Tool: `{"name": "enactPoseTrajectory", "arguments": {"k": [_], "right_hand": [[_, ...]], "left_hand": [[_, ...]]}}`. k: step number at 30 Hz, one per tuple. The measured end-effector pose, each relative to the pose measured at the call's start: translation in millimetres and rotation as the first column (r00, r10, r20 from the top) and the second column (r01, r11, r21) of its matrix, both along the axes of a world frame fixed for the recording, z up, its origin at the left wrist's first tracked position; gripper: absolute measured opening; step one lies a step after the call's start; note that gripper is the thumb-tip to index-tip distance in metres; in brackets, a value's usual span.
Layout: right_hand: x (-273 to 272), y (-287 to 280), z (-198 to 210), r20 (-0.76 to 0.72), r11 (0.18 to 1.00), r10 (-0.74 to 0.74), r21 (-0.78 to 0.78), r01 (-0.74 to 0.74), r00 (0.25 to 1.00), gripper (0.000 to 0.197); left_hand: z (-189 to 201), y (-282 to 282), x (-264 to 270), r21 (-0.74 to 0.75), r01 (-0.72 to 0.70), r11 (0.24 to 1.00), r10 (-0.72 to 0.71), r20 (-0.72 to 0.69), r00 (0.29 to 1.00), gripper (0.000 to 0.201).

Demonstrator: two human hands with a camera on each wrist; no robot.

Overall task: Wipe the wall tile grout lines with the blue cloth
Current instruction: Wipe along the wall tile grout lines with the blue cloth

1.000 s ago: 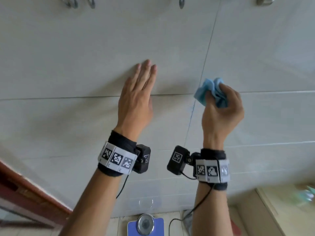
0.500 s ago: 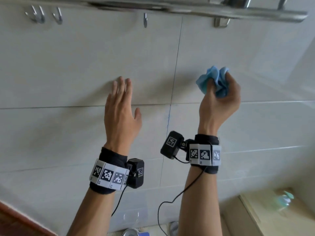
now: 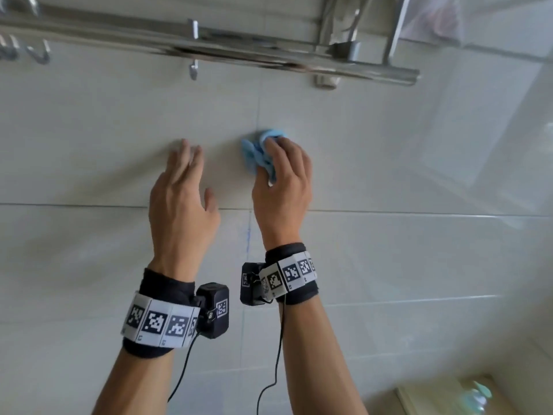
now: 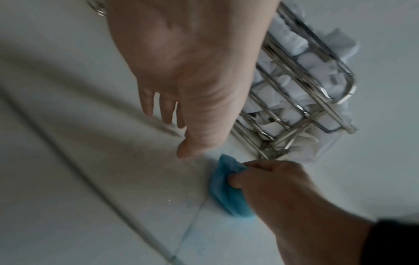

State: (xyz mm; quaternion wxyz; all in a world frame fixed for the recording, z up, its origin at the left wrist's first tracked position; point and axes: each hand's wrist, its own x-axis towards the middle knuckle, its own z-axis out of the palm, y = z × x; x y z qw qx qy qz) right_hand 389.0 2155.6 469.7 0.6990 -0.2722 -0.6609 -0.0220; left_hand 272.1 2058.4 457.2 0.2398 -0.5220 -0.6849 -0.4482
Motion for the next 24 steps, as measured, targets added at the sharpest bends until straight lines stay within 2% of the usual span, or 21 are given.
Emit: {"name": "enactPoseTrajectory", "arguments": {"k": [2, 6, 10, 14, 17, 24], "right_hand": [[25, 6, 19, -0.017, 1.000, 0.011, -0.029, -0.011, 1.000, 0.038], [101, 29, 65, -0.189, 0.996, -0.068, 0.038, 0.076, 0.980, 0.034], [168, 46, 91, -0.217, 0.992, -0.129, -0.012, 0.129, 0.968, 0.033], [209, 49, 98, -0.185, 0.986, -0.149, -0.104, 0.131, 0.971, 0.033], [227, 43, 93, -0.191, 0.980, -0.132, -0.169, 0.100, 0.973, 0.029], [272, 27, 92, -0.201, 0.960, -0.165, -0.258, 0.110, 0.966, 0.024]], "left_hand": [[13, 10, 23, 0.017, 0.080, 0.997, -0.079, -0.032, 0.996, 0.063], [38, 31, 72, 0.014, 0.242, 0.970, -0.240, -0.091, 0.966, 0.064], [65, 51, 114, -0.042, 0.329, 0.943, -0.331, -0.191, 0.924, 0.066], [86, 73, 147, -0.177, 0.323, 0.930, -0.361, -0.277, 0.890, 0.070], [98, 81, 166, -0.216, 0.298, 0.930, -0.355, -0.322, 0.877, 0.072], [116, 87, 211, -0.264, 0.311, 0.913, -0.382, -0.284, 0.880, 0.073]]}}
